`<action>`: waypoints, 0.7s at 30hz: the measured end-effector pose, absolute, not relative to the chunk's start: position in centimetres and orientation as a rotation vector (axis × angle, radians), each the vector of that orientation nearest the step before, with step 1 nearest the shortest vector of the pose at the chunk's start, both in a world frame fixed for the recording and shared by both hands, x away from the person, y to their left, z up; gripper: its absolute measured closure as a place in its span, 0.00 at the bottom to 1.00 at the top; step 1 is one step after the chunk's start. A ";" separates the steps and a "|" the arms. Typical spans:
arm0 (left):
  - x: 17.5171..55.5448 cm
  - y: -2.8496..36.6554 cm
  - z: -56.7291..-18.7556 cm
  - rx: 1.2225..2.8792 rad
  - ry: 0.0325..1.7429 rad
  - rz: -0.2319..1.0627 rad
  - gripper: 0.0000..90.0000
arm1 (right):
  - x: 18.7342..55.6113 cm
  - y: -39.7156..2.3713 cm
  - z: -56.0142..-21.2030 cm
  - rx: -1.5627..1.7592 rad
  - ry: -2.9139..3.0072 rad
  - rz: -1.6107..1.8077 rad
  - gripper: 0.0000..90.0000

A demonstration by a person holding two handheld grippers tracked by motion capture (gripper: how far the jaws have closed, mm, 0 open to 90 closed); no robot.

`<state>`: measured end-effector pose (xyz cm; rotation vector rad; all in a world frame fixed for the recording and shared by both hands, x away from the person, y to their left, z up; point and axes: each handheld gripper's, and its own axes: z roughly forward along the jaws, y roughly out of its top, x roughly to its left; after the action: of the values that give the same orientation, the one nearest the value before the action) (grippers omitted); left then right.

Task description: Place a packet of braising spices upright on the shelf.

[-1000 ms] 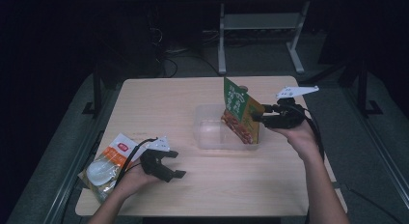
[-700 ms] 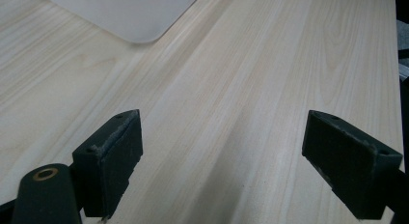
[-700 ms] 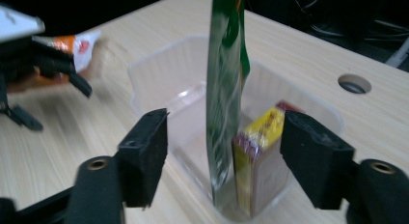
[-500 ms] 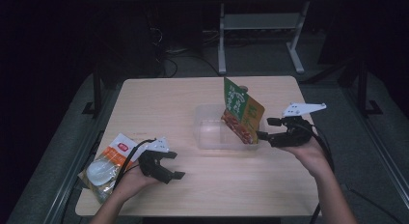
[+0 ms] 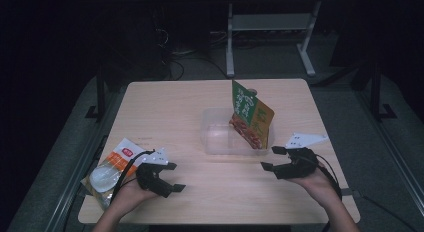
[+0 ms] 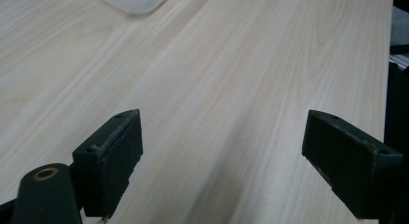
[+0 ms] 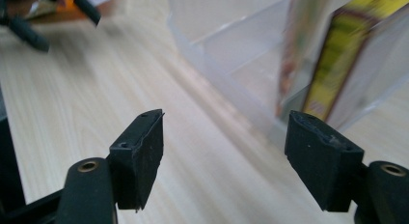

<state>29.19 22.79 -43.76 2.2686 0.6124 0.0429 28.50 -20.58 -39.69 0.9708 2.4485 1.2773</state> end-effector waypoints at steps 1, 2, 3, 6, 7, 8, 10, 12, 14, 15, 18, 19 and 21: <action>29.2 22.9 -43.7 2.267 0.614 0.044 0.16 | 28.3 -20.4 -40.0 0.969 2.459 1.271 0.33; 29.2 22.9 -43.6 2.267 0.615 0.049 0.16 | 28.0 -20.2 -40.3 0.957 2.464 1.270 0.33; 29.2 23.0 -43.6 2.266 0.620 0.050 0.16 | 27.7 -20.0 -40.6 0.960 2.473 1.274 0.33; 29.4 23.4 -43.4 2.273 0.623 0.069 0.16 | 27.2 -19.5 -41.4 0.945 2.504 1.273 0.33; 29.4 23.4 -43.3 2.270 0.631 0.070 0.16 | 27.1 -19.3 -41.8 0.937 2.522 1.274 0.33; 29.4 23.6 -43.2 2.268 0.637 0.082 0.16 | 27.0 -19.1 -42.0 0.937 2.535 1.271 0.33; 29.5 23.9 -42.9 2.259 0.645 0.092 0.16 | 27.1 -18.5 -42.4 0.908 2.559 1.259 0.33; 29.6 24.2 -42.6 2.241 0.663 0.101 0.16 | 27.1 -18.0 -42.6 0.898 2.581 1.251 0.33; 29.7 24.7 -42.3 2.240 0.671 0.114 0.16 | 27.1 -17.7 -42.9 0.880 2.594 1.245 0.33; 29.8 24.9 -42.2 2.237 0.677 0.122 0.16 | 27.1 -17.5 -43.0 0.871 2.602 1.244 0.33; 29.8 25.6 -41.9 2.229 0.700 0.147 0.16 | 27.2 -17.3 -43.2 0.864 2.615 1.237 0.33; 29.9 25.9 -41.7 2.233 0.701 0.161 0.16 | 27.2 -17.2 -43.2 0.864 2.618 1.239 0.33; 30.0 26.5 -41.3 2.223 0.719 0.180 0.16 | 27.2 -17.0 -43.3 0.856 2.620 1.239 0.33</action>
<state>29.98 26.53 -41.30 2.2227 0.7189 0.1795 27.24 -17.02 -43.28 0.8562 2.6203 1.2390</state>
